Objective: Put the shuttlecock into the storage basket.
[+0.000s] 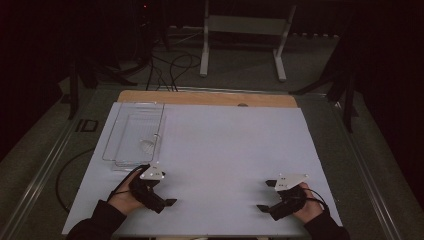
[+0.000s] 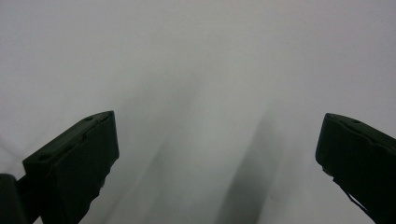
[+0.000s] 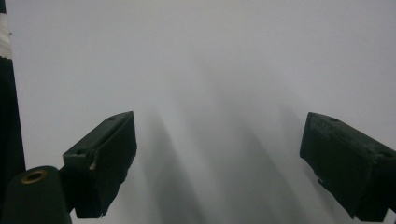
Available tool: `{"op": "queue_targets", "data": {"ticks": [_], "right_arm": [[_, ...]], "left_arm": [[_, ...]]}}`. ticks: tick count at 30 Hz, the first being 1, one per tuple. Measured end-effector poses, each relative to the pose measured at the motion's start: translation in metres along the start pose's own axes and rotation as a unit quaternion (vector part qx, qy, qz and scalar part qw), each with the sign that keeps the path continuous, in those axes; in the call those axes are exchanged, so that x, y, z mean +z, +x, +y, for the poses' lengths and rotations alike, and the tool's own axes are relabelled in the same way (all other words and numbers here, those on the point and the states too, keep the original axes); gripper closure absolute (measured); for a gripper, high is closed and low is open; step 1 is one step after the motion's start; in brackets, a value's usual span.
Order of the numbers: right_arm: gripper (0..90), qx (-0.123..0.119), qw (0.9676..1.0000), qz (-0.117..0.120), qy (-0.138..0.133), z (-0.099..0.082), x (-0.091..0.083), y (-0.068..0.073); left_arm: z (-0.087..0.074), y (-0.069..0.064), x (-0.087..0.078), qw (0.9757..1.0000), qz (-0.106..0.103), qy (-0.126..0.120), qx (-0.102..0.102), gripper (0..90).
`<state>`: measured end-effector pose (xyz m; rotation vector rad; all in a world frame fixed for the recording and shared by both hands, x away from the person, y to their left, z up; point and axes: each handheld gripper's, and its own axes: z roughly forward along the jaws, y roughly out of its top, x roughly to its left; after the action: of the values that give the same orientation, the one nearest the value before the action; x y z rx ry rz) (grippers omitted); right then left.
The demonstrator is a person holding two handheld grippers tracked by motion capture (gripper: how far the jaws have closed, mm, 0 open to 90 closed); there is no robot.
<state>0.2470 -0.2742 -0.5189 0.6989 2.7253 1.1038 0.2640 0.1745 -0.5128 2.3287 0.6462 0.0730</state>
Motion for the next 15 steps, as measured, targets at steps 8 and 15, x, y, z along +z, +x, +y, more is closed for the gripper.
{"op": "queue_targets", "data": {"ticks": [8,15], "right_arm": [[10.5,0.000,1.0000,0.002,0.001,0.000,0.001,0.000],[10.5,0.001,1.0000,0.000,0.001,-0.002,0.001,0.000]], "left_arm": [[-0.010,0.001,-0.007,0.9996,0.018,-0.012,-0.018,0.0],[-0.018,0.003,-0.009,0.9978,0.042,-0.037,-0.035,0.0]]}}
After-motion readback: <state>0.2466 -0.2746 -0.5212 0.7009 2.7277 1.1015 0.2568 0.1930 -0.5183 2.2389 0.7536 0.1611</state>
